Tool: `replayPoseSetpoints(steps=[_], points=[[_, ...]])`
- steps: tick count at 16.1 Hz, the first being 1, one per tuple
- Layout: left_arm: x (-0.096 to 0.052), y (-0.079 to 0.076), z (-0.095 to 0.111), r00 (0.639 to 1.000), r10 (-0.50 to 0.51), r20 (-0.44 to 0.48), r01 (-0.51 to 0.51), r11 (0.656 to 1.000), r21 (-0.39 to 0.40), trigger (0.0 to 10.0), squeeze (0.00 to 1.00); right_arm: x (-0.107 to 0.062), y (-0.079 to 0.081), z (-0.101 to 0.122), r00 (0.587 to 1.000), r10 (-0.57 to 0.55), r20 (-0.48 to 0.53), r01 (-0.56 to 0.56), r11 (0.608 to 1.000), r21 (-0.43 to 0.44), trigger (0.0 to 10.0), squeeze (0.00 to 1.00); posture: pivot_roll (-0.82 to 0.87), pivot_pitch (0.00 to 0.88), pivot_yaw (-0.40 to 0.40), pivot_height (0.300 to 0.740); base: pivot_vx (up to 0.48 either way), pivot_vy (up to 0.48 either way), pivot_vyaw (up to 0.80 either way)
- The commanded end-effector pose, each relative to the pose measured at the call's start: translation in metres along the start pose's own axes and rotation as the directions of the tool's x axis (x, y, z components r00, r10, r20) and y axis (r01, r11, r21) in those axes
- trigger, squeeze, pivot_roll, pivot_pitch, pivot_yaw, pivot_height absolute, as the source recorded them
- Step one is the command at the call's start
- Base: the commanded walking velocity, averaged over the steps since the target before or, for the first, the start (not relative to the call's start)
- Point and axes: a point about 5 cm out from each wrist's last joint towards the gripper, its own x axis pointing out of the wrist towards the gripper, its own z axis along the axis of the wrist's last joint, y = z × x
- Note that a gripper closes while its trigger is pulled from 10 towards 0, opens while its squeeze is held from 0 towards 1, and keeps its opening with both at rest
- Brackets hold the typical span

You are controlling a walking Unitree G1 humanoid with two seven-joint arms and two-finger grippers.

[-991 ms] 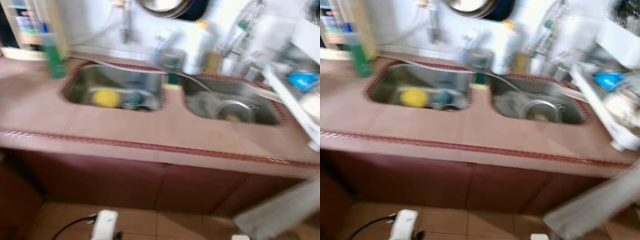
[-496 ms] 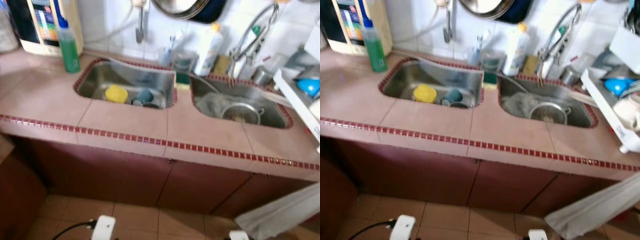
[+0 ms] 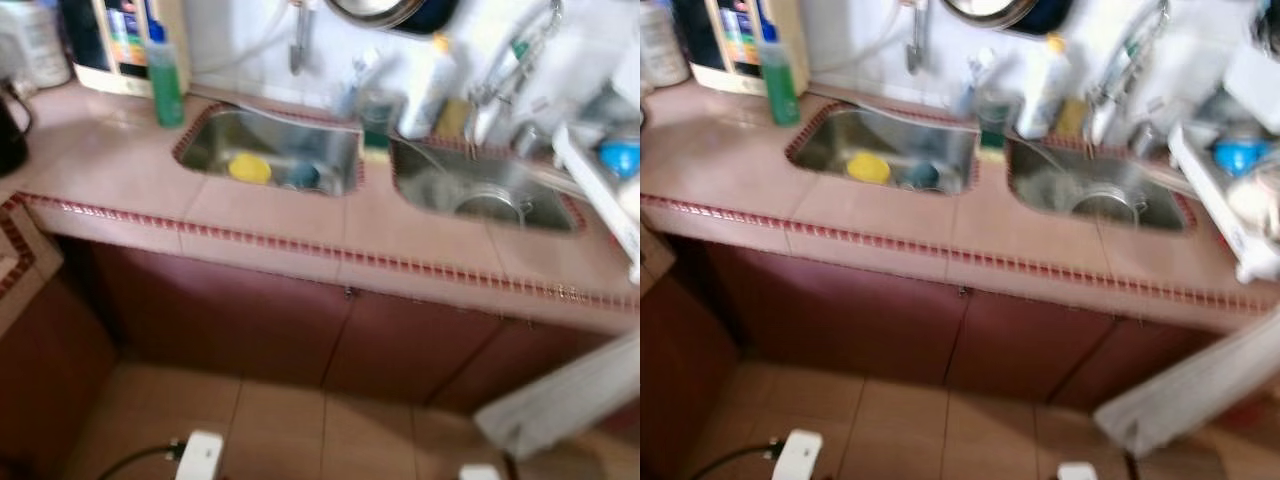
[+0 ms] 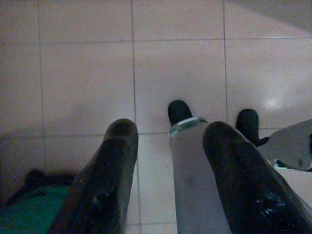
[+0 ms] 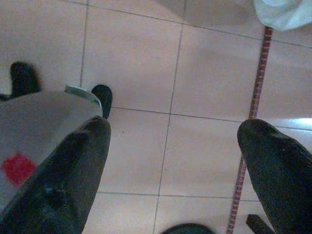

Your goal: Kitchen organization

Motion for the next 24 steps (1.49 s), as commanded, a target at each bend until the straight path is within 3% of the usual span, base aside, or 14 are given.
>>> replayPoseSetpoints(steps=[1, 15, 24], points=[[-0.0009, -0.0081, -0.01, 0.999, -0.024, -0.038, 0.024, 1.0, 0.002, 10.0, 0.0, -0.0009, -0.0006, -0.0056, 1.0, -0.001, -0.018, 0.002, 1.0, 0.008, 10.0, 0.0, 0.04, 0.0, -0.095, 0.732, -0.24, 0.0, 0.0], [-0.001, -0.0059, -0.0096, 0.999, -0.026, -0.041, 0.026, 1.0, 0.012, 10.0, 0.0, -0.0012, -0.0042, -0.0055, 1.0, -0.002, -0.023, 0.003, 1.0, 0.016, 10.0, 0.0, 0.04, 0.0, -0.095, 0.732, -0.051, 0.0, 0.0], [-0.0015, -0.0041, -0.0109, 0.999, -0.031, -0.04, 0.03, 0.999, -0.026, 10.0, 0.0, -0.0012, 0.0004, -0.0089, 0.999, 0.0, -0.033, 0.0, 1.0, 0.02, 10.0, 0.0, 0.04, 0.0, -0.095, 0.732, 0.0, -0.461, 0.0]])
